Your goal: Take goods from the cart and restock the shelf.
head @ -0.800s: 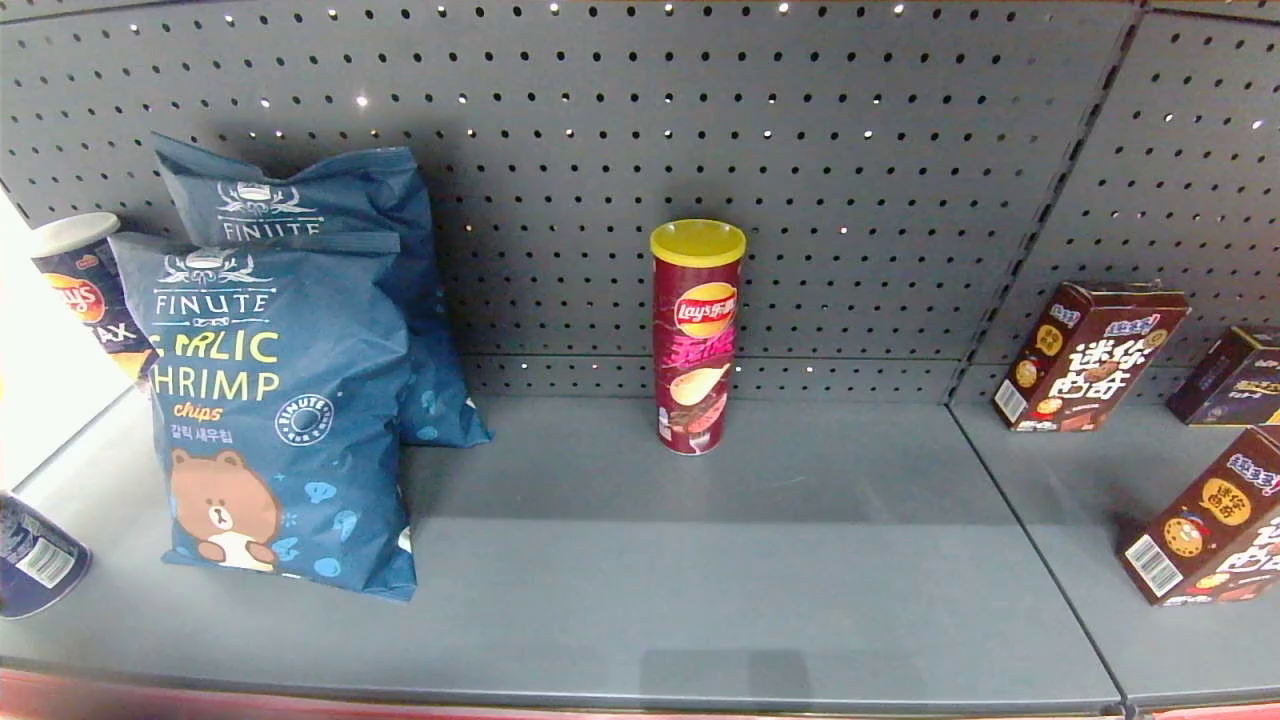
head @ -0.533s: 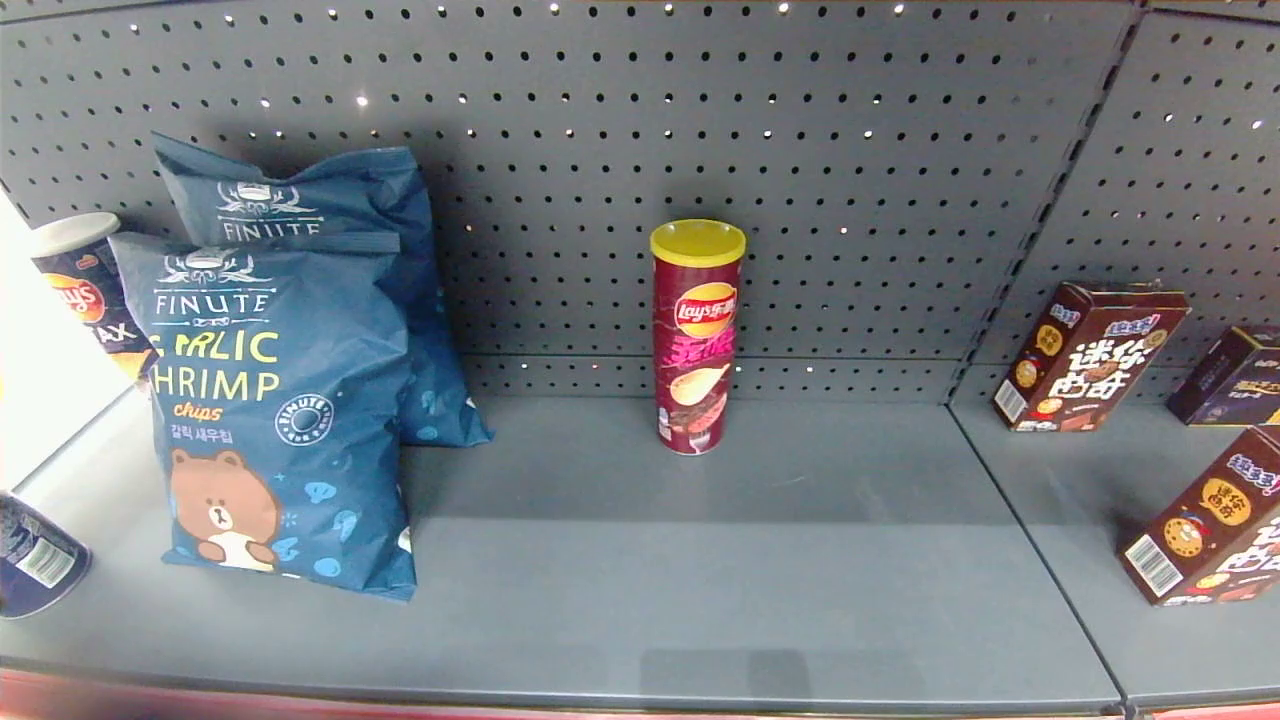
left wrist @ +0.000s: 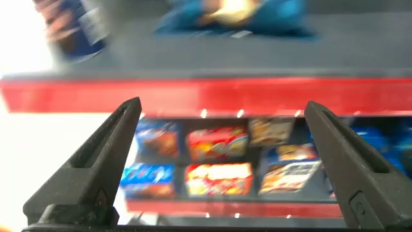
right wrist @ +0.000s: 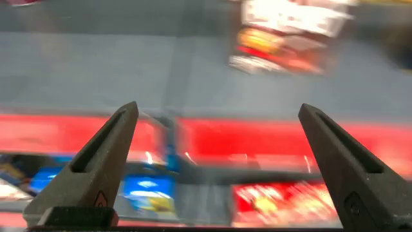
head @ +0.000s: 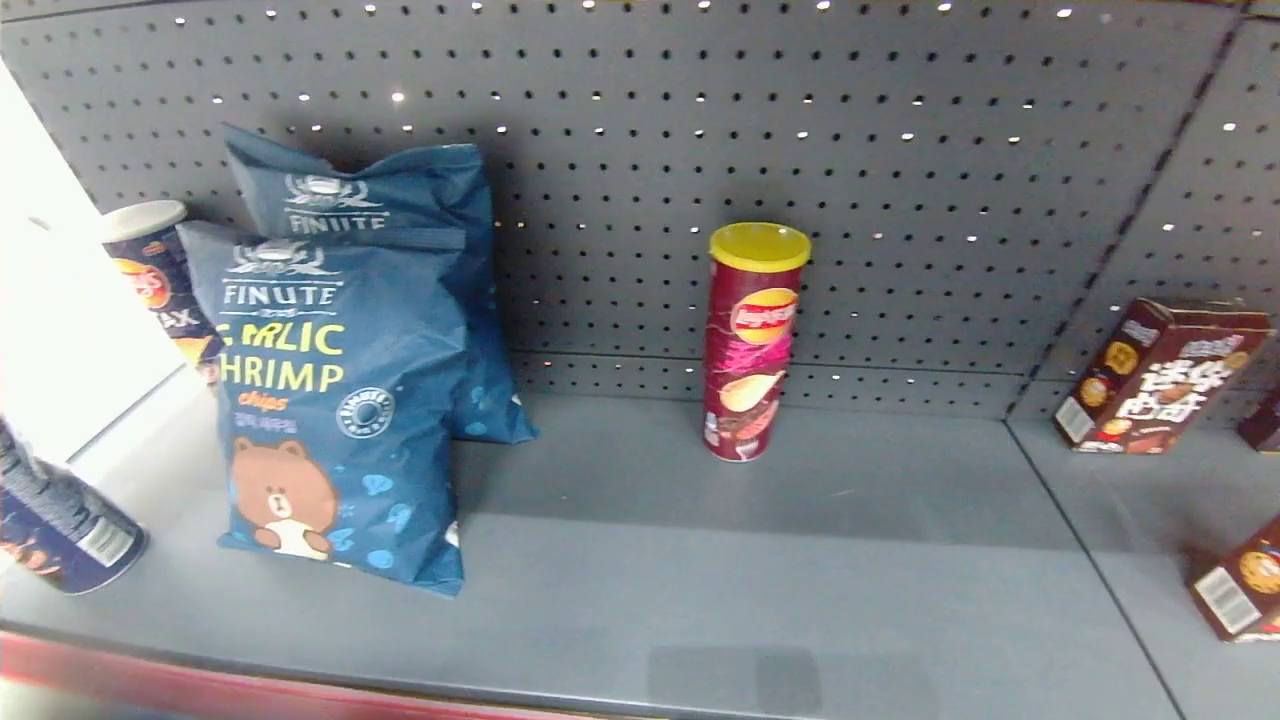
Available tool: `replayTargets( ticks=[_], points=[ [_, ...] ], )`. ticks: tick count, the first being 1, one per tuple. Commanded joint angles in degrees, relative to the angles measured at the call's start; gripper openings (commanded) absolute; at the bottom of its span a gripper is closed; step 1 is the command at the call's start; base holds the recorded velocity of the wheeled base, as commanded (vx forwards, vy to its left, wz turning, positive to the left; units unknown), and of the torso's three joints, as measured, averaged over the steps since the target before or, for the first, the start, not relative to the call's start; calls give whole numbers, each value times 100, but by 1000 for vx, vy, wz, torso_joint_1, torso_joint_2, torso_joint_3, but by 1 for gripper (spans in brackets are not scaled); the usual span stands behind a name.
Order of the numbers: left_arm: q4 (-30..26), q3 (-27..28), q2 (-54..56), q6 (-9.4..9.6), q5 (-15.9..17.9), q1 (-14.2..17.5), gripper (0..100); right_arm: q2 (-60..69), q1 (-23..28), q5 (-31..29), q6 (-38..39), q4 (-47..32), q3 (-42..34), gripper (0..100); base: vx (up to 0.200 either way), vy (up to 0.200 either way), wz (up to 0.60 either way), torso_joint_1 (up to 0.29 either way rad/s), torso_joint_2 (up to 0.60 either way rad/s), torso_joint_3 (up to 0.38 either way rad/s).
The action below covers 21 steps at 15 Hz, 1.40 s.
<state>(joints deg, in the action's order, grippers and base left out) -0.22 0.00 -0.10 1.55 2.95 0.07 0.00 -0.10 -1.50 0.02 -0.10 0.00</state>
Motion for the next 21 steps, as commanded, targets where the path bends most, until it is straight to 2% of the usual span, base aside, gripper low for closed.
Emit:
replayTargets(
  ticks=[1, 11, 14, 18, 21],
  points=[
    [4, 0, 1, -5, -5, 1, 100, -9, 1, -8, -2, 1, 0, 100, 0, 0, 600, 22, 7, -12],
    [4, 0, 1, -5, -5, 1, 100, -9, 1, 1, -2, 1, 0, 100, 0, 0, 600, 1, 2, 1],
    [4, 0, 1, 170, 13, 1, 100, -9, 1, -8, -2, 1, 0, 100, 0, 0, 600, 2, 2, -1],
    [4, 0, 1, 144, 21, 1, 100, -9, 1, -8, -2, 1, 0, 100, 0, 0, 600, 4, 1, 2],
    [4, 0, 1, 170, -5, 1, 100, -9, 1, -8, -2, 1, 0, 100, 0, 0, 0, 0, 0, 0]
  ],
)
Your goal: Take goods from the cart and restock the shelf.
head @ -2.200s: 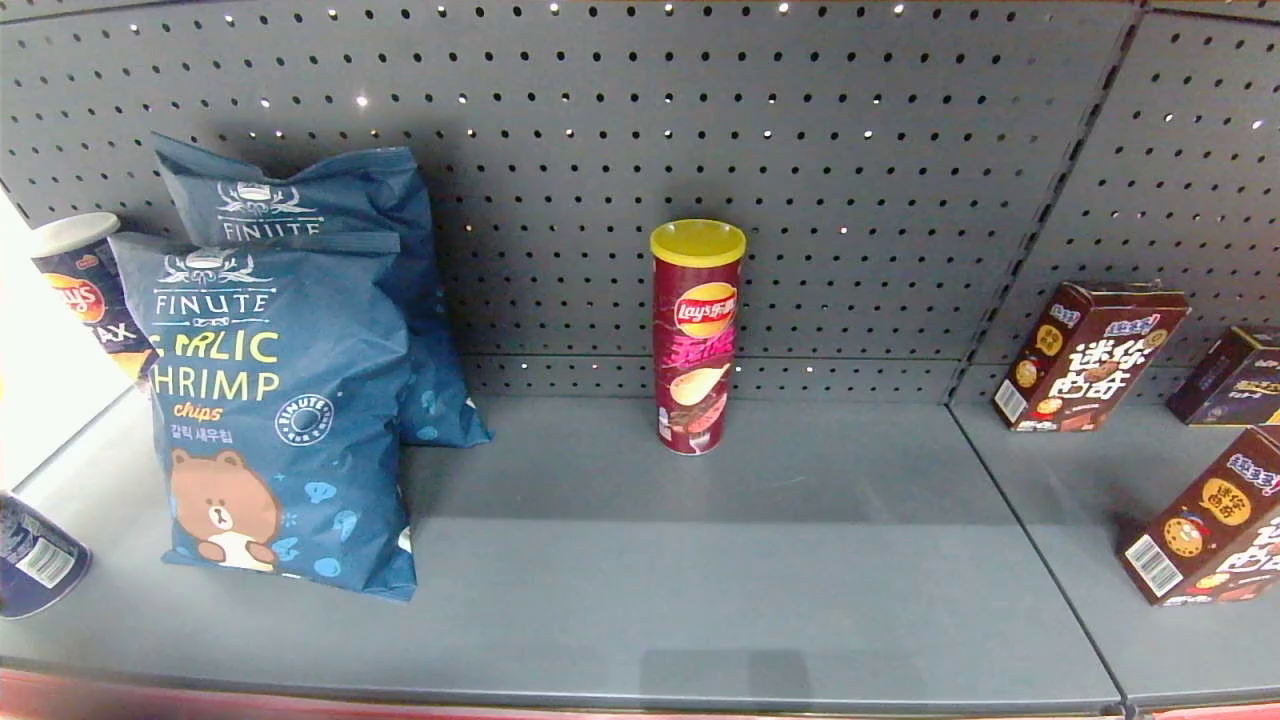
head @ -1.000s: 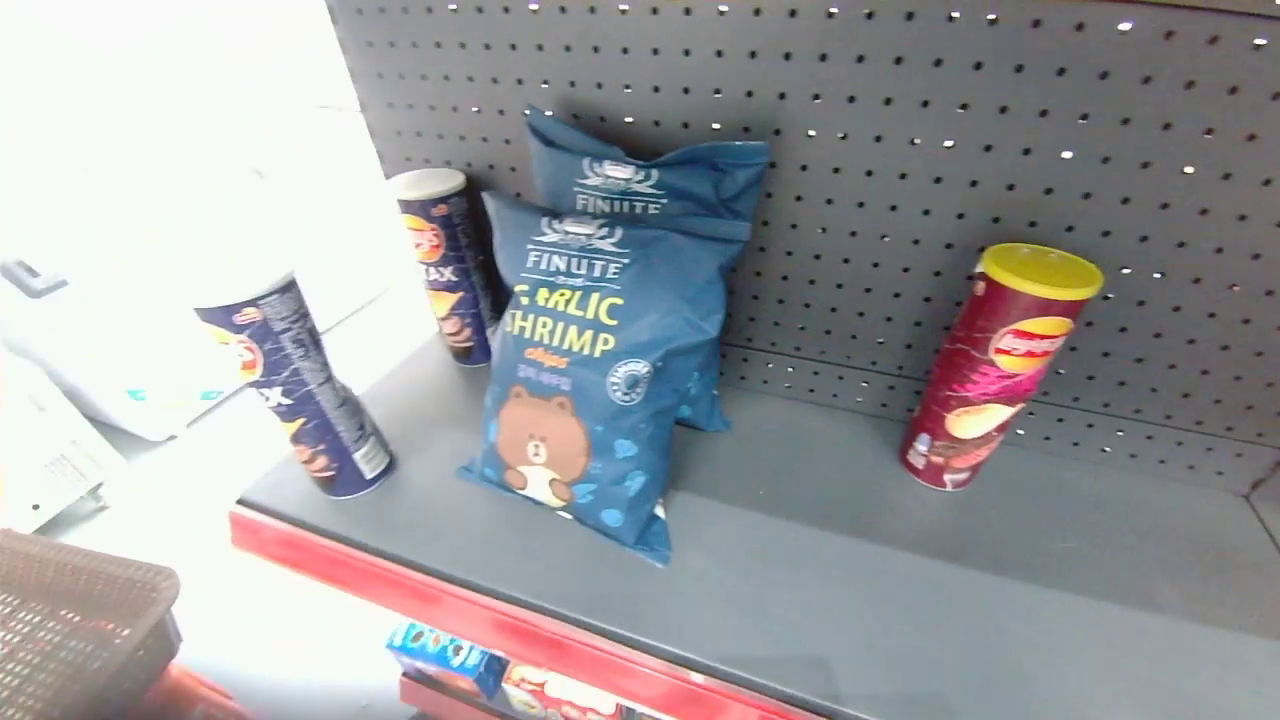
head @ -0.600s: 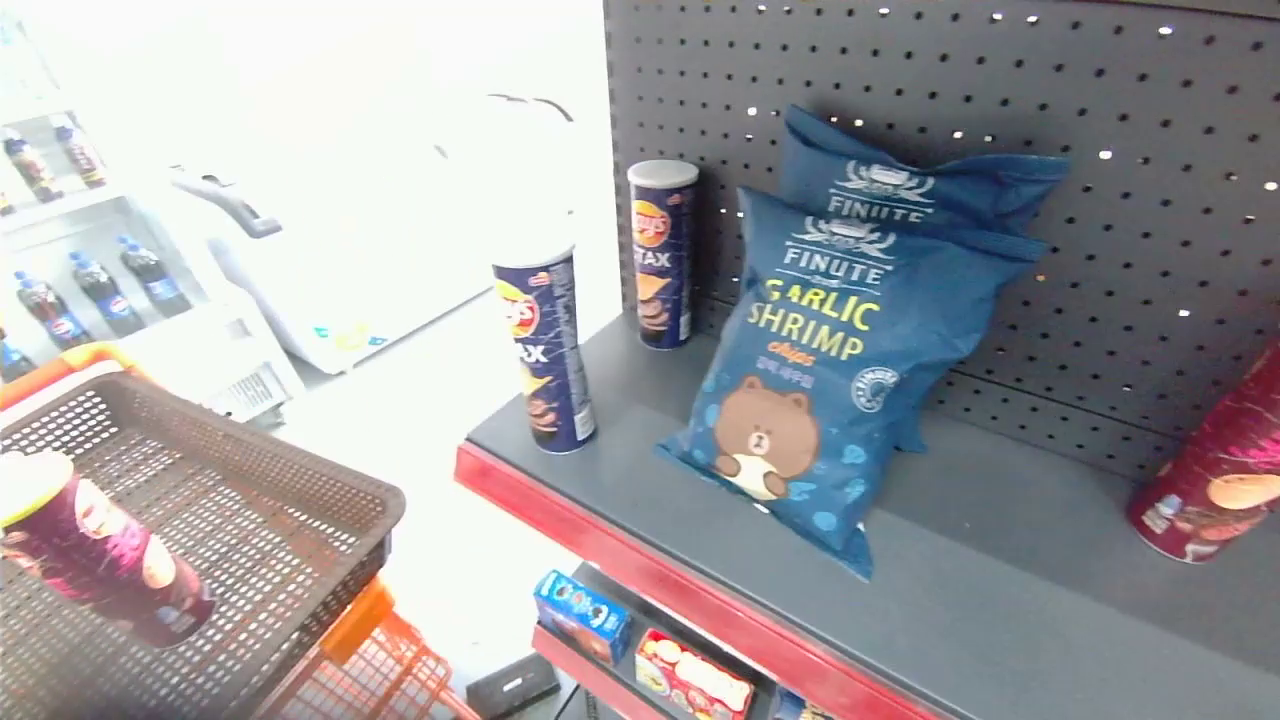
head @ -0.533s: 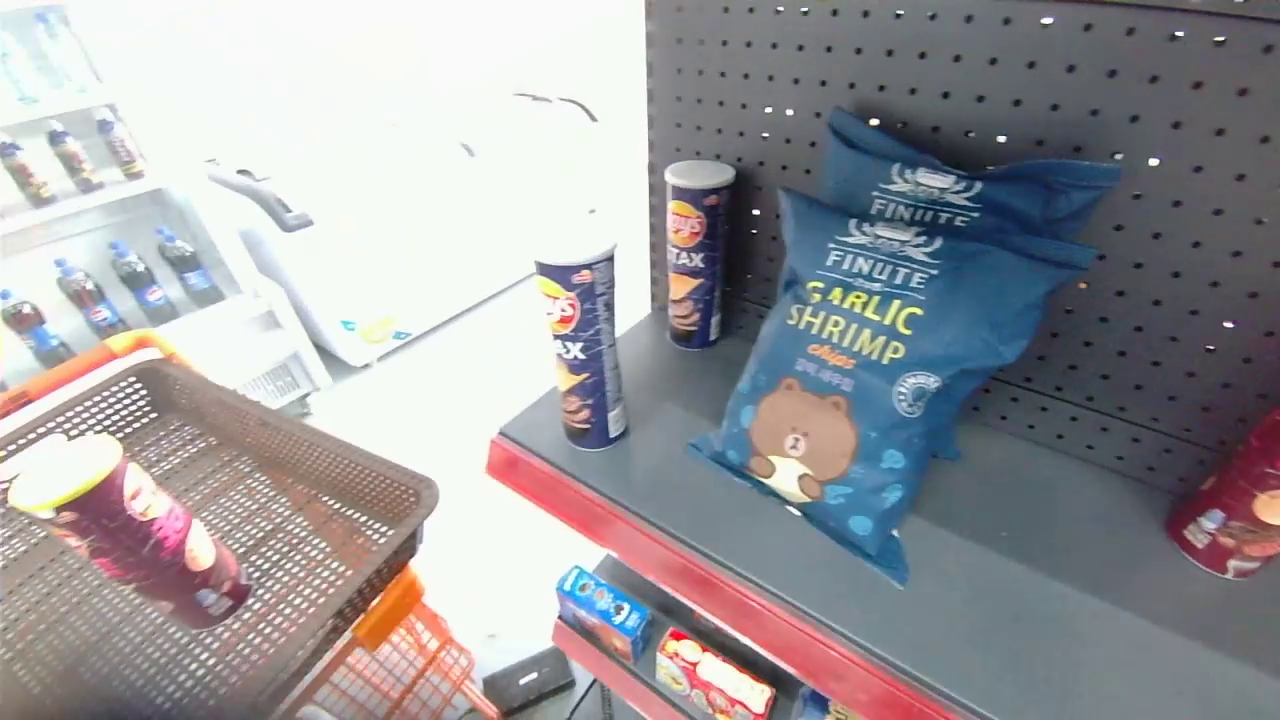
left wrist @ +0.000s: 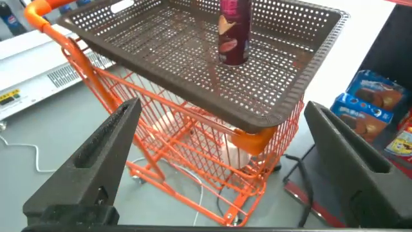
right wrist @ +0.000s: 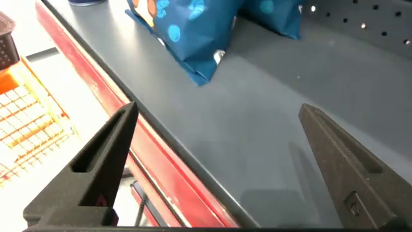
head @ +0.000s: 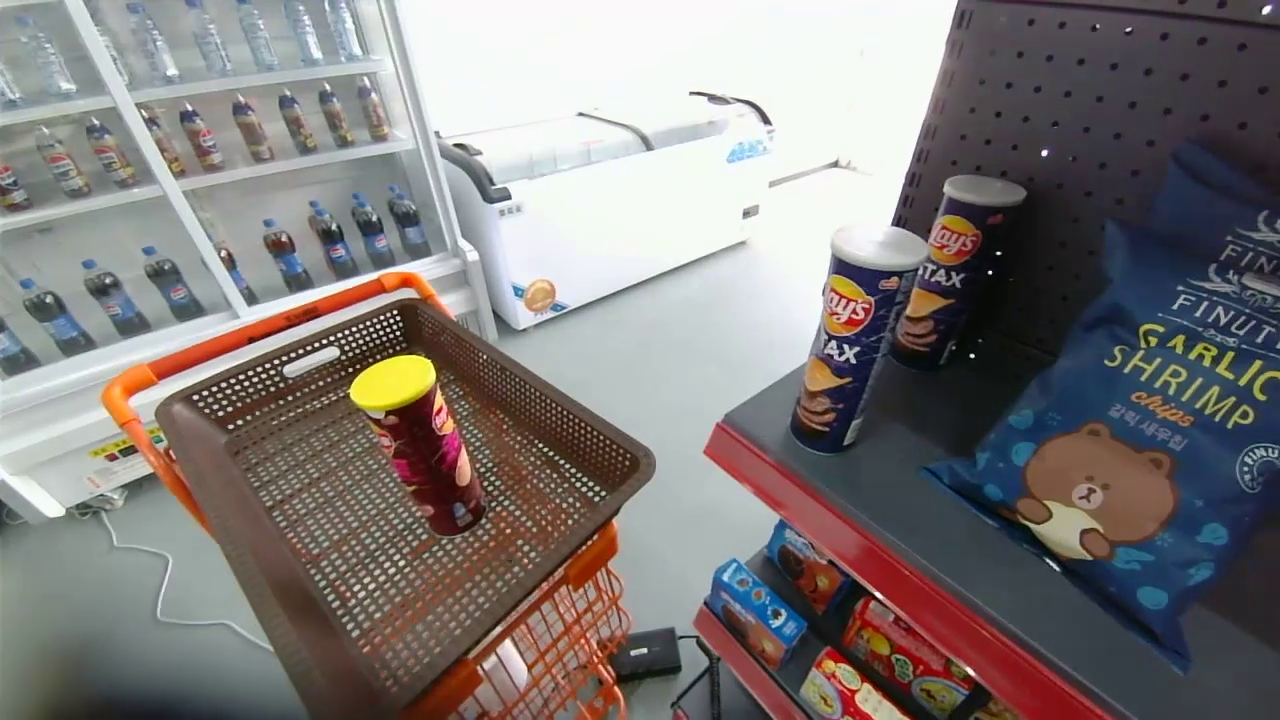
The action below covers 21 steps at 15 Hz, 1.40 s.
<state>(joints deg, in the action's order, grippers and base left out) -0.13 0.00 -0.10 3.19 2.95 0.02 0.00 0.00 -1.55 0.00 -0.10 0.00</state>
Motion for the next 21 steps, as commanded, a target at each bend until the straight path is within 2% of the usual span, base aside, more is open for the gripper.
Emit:
replayTargets(
  ticks=[1, 2, 3, 6, 7, 8, 9, 10, 11, 13, 14, 15, 16, 17, 18, 20, 21],
  points=[
    [5, 0, 1, 85, 4, 6, 100, -9, -9, -3, 0, 1, 0, 100, 0, 0, 0, 0, 0, 0],
    [13, 0, 1, 120, 4, 6, 100, -9, -9, -3, 0, 1, 0, 100, 0, 0, 0, 0, 0, 0],
    [5, 132, 1, 261, 21, 6, 100, -9, -9, -3, 0, 1, 0, 100, 0, 0, 0, 0, 0, 0],
    [-329, 571, -324, 261, 74, -64, 100, -9, -9, -3, 0, 1, 0, 100, 0, 0, 0, 0, 0, 0],
    [-575, 1037, -913, 217, 100, -240, 100, -9, -9, -3, 0, 1, 0, 100, 0, 0, 0, 0, 0, 0],
    [-619, 1134, -1080, 199, 100, -310, 100, -9, -9, -3, 0, 1, 0, 100, 0, 0, 0, 0, 0, 0],
    [-602, 1406, -1810, 129, 92, -635, 100, -9, -9, -3, 0, 1, 0, 100, 0, 0, 0, 0, 0, 0],
    [-584, 1591, -2223, 138, 74, -767, 100, -9, -9, -3, 0, 1, 0, 100, 0, 0, 0, 0, 0, 0],
    [-567, 2030, -3005, 138, -119, -758, 100, -9, -9, -3, -9, 1, 0, 100, 0, 0, 0, 0, 0, 0],
    [-549, 2259, -3497, 111, -585, -714, 100, -9, -9, -3, 0, 1, 0, 100, 0, 0, 0, 0, 0, 0],
    [-373, 2276, -3928, -21, -734, -389, 100, -9, -9, -3, 0, 1, 0, 100, 0, 0, 0, 0, 0, 0],
    [-268, 2259, -4306, -21, -444, 165, 100, -9, -9, -3, 0, 1, 0, 100, 0, 0, 0, 0, 0, 0],
    [-92, 2259, -4578, -12, 92, 279, 100, -9, -9, -3, 0, 1, 0, 100, 0, 0, 0, 0, 0, 0],
    [75, 2259, -4815, 23, 347, 296, 100, -9, -9, -3, 0, 1, 0, 100, 0, 0, 0, 0, 0, 0],
    [198, 2250, -5035, 76, 347, 296, 100, -9, -9, -3, 0, 1, 0, 100, 0, 0, 0, 0, 0, 0],
    [998, 2259, -5888, 322, 311, 296, 100, -9, -9, -3, 0, 1, 0, 100, 0, 0, 0, 0, 0, 0],
    [1218, 2259, -6081, 331, 294, 296, 100, -9, -9, -3, 0, 1, 0, 100, 0, 0, 0, 0, 0, 0]
  ],
)
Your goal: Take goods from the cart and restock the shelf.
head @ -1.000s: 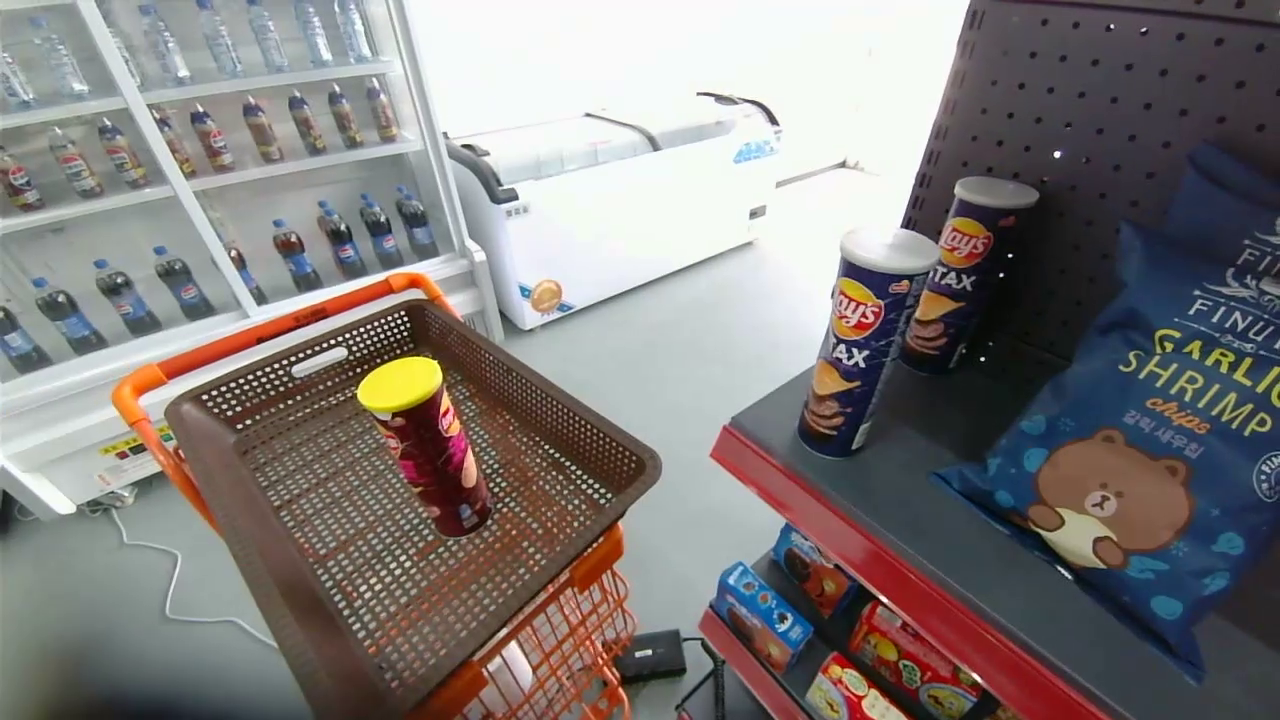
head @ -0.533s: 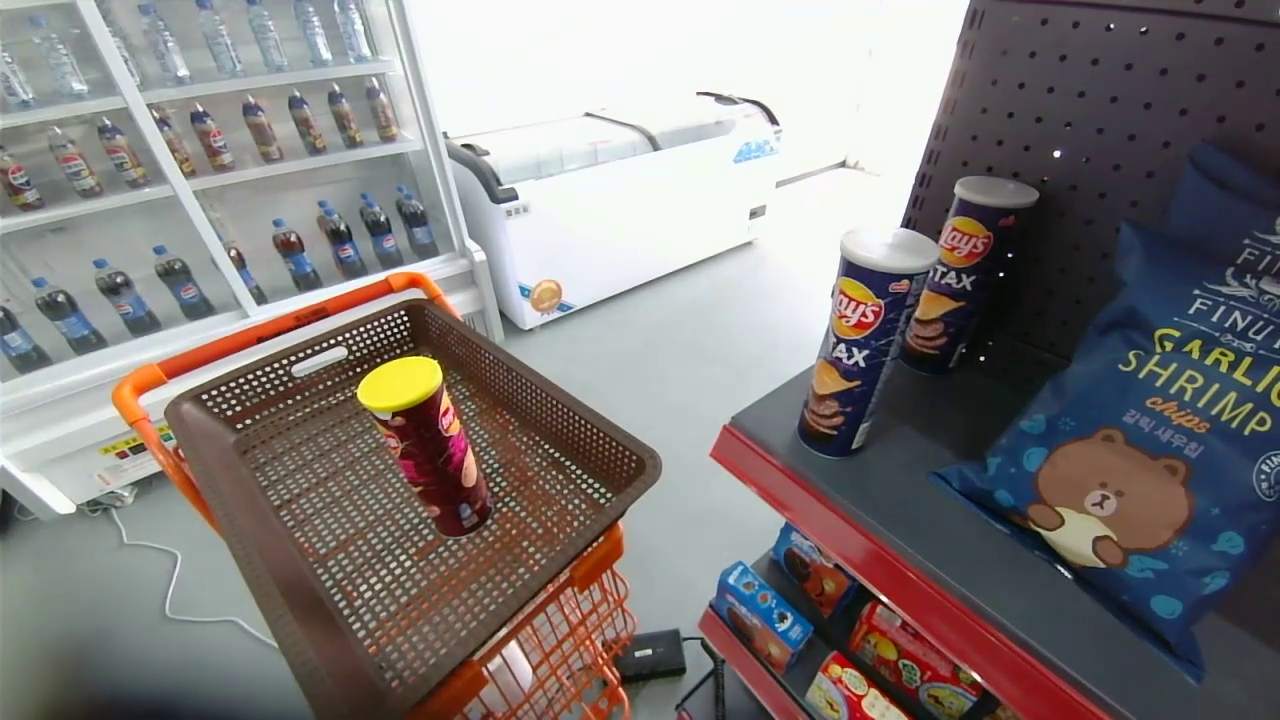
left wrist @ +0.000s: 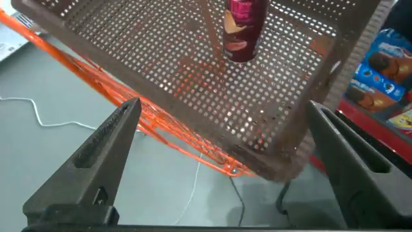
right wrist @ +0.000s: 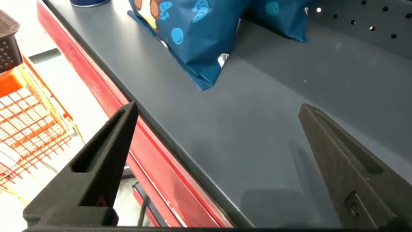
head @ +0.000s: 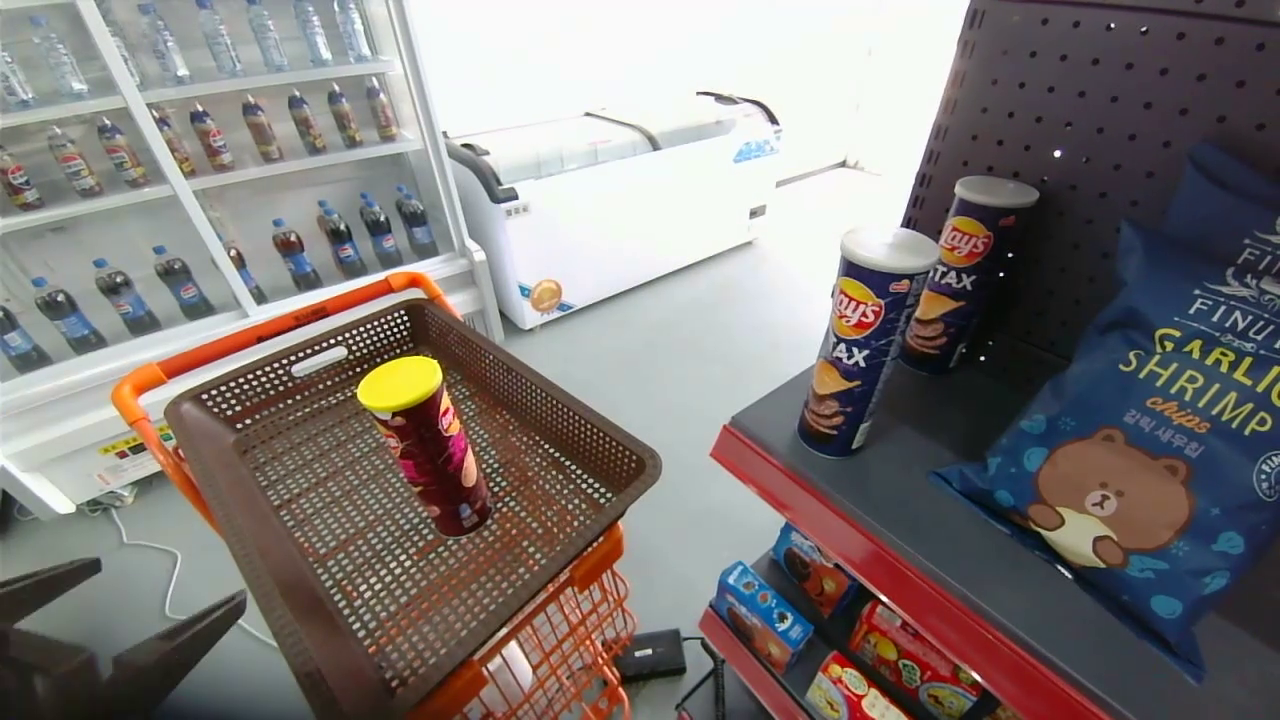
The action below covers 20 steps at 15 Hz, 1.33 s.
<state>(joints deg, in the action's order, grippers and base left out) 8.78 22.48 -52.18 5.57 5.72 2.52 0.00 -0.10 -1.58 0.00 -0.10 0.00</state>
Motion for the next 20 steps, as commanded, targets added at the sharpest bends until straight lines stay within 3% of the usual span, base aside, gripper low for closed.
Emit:
replayTargets(
  ticks=[1, 3, 4, 5, 6, 12, 20],
  points=[
    [1153, 55, -1541, 120, -9, 20, 100, -9, 1, 0, 0, 1, 0, 100, 0, 0, 0, 0, 0, 0],
    [1856, 90, -2139, 120, -53, -15, 100, -9, 1, 0, 0, 1, 0, 100, 0, 0, 0, 0, 0, 0],
    [2620, 64, -2719, 120, -62, -182, 100, -9, 1, 0, 0, 1, 0, 100, 0, 0, 0, 0, 0, 0],
    [2620, 64, -2719, 120, -62, -182, 100, -9, 1, 0, 0, 1, 0, 100, 0, 0, 0, 0, 0, 0],
    [3359, 46, -3299, 120, -88, -411, 100, -9, 1, 0, 0, 1, 0, 100, 0, 0, 0, 0, 0, 0],
    [3895, 178, -4204, 120, -123, -560, 100, -9, 1, 0, 0, 1, 0, 100, 0, 0, 0, 0, 0, 0],
    [5679, 661, -5707, 111, -150, -973, 100, -9, 1, 0, 0, 1, 0, 100, 0, 0, 0, 0, 0, 0]
  ],
)
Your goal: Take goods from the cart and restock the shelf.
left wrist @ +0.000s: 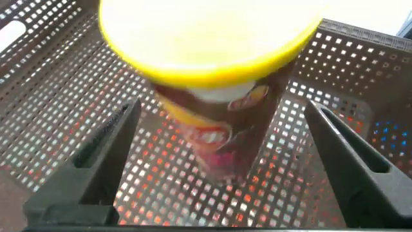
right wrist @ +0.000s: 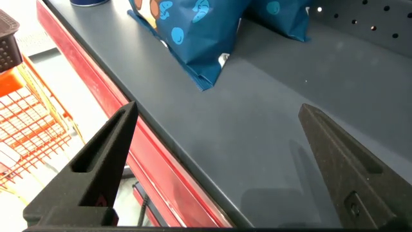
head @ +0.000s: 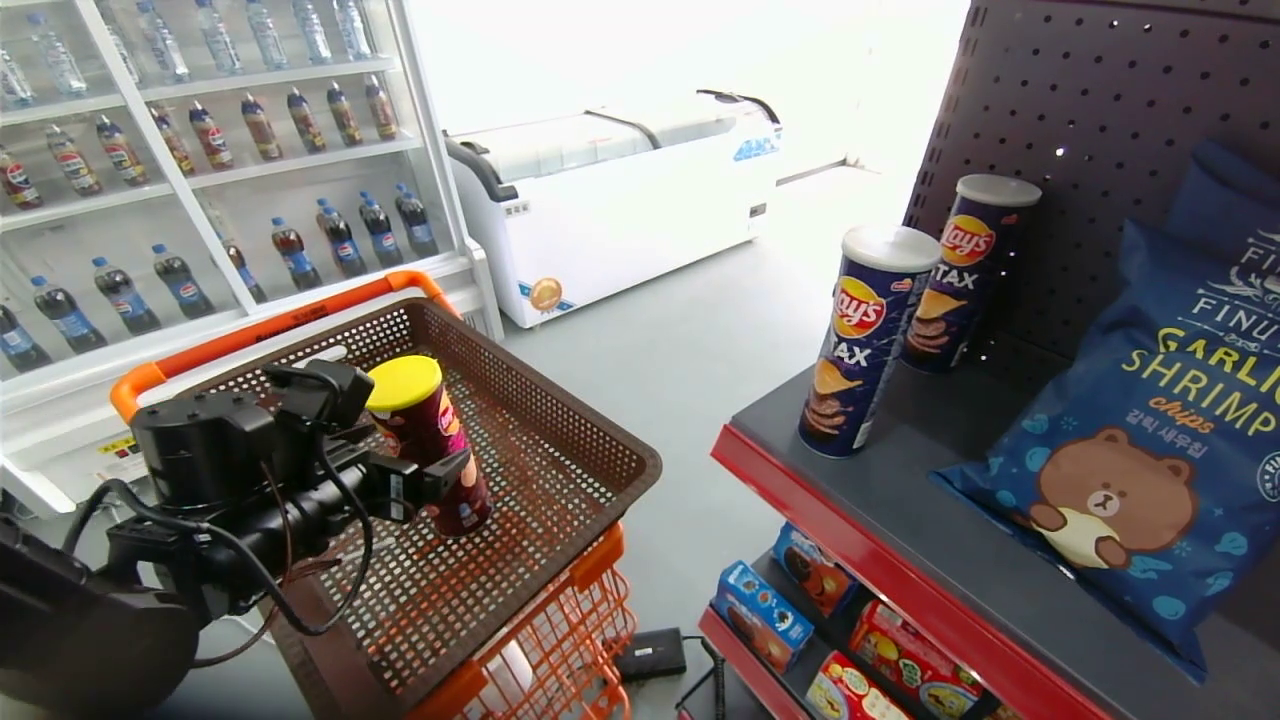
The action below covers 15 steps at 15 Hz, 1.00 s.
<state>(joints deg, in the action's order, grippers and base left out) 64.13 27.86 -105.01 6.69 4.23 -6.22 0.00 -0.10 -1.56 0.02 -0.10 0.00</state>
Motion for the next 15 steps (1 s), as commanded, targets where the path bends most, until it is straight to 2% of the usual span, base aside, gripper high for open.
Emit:
replayTargets(
  ticks=[1, 4, 7, 10, 11, 13, 15],
  points=[
    [240, 168, -512, -1, -1, -108, 100, -9, 1, -2, -2, 1, 0, 100, 0, 0, 0, 0, 0, 0],
    [451, 343, -775, -1, -168, -108, 100, -9, 1, -2, -2, 1, 0, 100, 0, 0, 0, 0, 0, 0],
    [556, 519, -1030, -1, -476, -108, 100, -9, 1, -2, -11, 1, 0, 100, 0, 0, 0, 0, 0, 0],
    [583, 528, -1109, -10, -485, -125, 100, -9, 1, -2, -2, 1, 0, 100, 0, 0, 0, 0, 0, 0],
    [662, 537, -1153, -10, -485, -143, 0, -9, 1, -2, -2, 1, 0, 100, 0, 0, 0, 0, 0, 0],
    [706, 537, -1153, 87, -564, -196, 0, -9, 1, -2, -2, 1, 0, 100, 0, 0, 0, 0, 0, 0],
    [416, 484, -1127, 157, -722, -240, 0, -9, 1, -2, -2, 1, 0, 100, 0, 0, 0, 0, 0, 0]
  ],
)
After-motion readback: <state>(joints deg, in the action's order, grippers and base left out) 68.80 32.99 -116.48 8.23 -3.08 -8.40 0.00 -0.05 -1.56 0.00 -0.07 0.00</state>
